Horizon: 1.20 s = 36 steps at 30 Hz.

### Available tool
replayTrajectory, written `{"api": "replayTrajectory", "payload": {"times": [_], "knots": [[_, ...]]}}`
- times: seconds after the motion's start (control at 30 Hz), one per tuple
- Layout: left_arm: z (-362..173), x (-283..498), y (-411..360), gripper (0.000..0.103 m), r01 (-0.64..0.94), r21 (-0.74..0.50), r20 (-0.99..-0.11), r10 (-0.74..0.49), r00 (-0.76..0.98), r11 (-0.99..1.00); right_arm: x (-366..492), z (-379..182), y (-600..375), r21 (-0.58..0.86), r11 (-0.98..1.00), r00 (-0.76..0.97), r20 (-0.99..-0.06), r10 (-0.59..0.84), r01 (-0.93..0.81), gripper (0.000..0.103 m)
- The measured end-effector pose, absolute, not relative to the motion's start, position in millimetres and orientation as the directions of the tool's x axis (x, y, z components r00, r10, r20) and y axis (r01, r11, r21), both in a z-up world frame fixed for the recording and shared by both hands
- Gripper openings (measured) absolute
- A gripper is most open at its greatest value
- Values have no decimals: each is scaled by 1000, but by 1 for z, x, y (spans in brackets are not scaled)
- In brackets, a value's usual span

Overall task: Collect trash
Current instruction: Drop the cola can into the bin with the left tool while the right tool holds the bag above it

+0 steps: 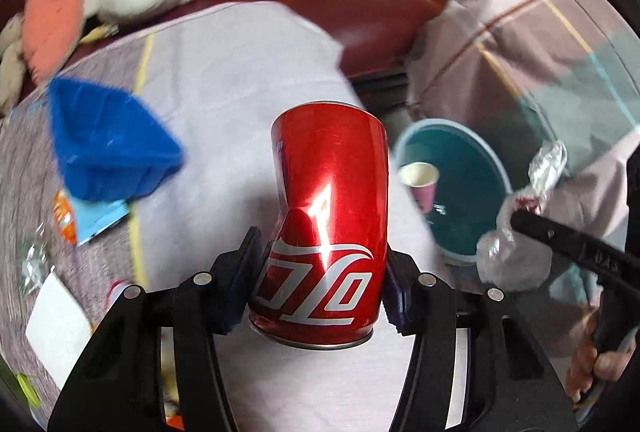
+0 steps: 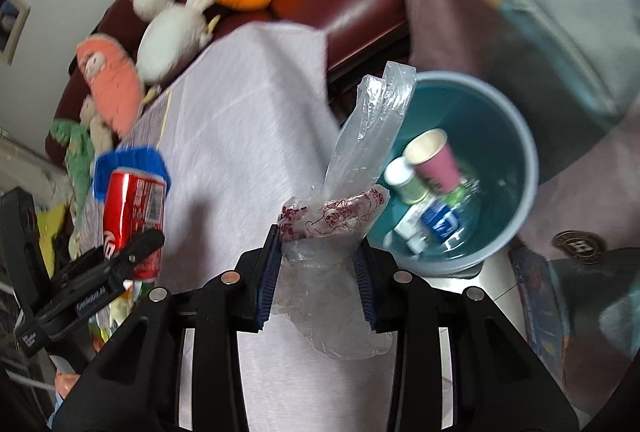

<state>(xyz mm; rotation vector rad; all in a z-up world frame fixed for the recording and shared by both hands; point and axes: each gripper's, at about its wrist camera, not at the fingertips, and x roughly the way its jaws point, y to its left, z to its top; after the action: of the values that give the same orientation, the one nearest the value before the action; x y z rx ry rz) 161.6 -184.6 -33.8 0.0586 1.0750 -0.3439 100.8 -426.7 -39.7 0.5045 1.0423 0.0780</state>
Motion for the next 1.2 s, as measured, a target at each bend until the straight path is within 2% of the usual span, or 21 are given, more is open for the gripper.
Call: {"api": "replayTrajectory", "payload": {"times": [0.37,0.9,0.93,1.07,1.2], "knots": [[-42,157,-293,55,501,-136,-885,-332,326,855,88,-16,-507,402,870,587,-791,173,286,34],[-88,188,-351,55,545,-144,-917,-319,241,826,107,-37,-540,378,863,558,-818,141,336,34],[-88,189,-352,56,546,-147,-916,-322,239,824,109,-39,-541,377,862,555,-820,140,340,34],[-91,191,-354,84,541,-140,-920,-311,240,830,113,-42,-541,374,862,549,-824,139,343,34],[-93,193,-348,86,525,-148,-920,-311,237,838,116,-44,-539,371,864,545,-826,140,340,34]]}}
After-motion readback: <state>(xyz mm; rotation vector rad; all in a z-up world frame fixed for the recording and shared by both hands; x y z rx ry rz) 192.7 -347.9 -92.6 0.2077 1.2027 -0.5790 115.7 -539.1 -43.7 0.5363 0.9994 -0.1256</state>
